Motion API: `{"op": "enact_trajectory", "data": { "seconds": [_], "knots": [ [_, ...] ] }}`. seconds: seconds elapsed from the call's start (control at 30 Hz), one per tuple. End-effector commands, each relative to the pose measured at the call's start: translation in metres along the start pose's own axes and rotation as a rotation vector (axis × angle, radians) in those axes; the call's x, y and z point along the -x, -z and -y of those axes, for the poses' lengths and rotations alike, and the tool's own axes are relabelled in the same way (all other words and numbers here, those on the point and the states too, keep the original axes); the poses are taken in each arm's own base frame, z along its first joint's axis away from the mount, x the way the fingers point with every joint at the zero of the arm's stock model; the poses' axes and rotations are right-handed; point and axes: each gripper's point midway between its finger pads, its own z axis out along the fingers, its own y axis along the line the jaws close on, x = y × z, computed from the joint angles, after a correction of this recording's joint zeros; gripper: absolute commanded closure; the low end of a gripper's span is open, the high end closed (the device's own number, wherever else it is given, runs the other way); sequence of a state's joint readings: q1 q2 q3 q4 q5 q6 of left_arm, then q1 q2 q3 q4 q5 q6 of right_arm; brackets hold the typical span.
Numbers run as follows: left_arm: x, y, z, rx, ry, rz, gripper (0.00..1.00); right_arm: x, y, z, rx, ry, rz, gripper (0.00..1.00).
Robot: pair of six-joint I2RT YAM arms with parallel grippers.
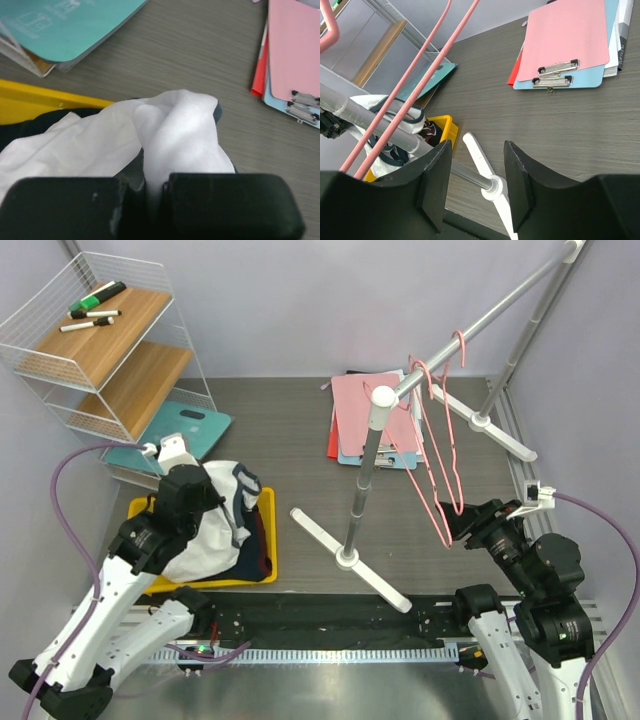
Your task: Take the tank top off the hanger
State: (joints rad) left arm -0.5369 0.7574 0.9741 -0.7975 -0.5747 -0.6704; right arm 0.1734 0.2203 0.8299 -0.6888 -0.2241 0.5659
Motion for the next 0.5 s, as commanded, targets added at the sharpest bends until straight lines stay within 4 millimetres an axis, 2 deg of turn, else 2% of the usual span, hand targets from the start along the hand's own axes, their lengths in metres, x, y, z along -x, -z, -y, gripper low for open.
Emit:
{"op": "enact_trajectory", "data": {
  "seconds": [0.0, 0.07, 0.13, 0.2, 0.3, 0.37, 0.47],
  "knots": [
    [0.021, 0.005, 0.032, -0.181, 0.010, 0.077, 1.00, 0.013, -0.001, -0.012, 0.048, 0.002, 0.039, 0.49],
    [0.007, 0.008, 0.029, -0.187, 0.043, 0.029, 1.00, 0.013, -0.001, -0.012, 0.045, 0.006, 0.039, 0.49],
    [-0.010, 0.012, 0.016, -0.155, 0.108, -0.009, 1.00, 0.012, -0.001, -0.010, 0.041, 0.006, 0.042, 0.49],
    [-0.029, 0.013, -0.009, -0.066, 0.131, -0.035, 1.00, 0.011, -0.003, -0.008, 0.034, 0.002, 0.043, 0.49],
    [-0.046, 0.016, -0.026, -0.008, 0.124, -0.087, 1.00, 0.005, -0.008, -0.005, 0.033, -0.002, 0.022, 0.49],
    [-0.050, 0.020, -0.034, 0.030, 0.160, -0.103, 1.00, 0.005, -0.010, -0.004, 0.030, -0.002, 0.015, 0.49],
    [-0.045, 0.030, -0.042, 0.046, 0.223, -0.079, 1.00, 0.004, -0.011, -0.004, 0.029, -0.006, 0.012, 0.49]
  ]
}}
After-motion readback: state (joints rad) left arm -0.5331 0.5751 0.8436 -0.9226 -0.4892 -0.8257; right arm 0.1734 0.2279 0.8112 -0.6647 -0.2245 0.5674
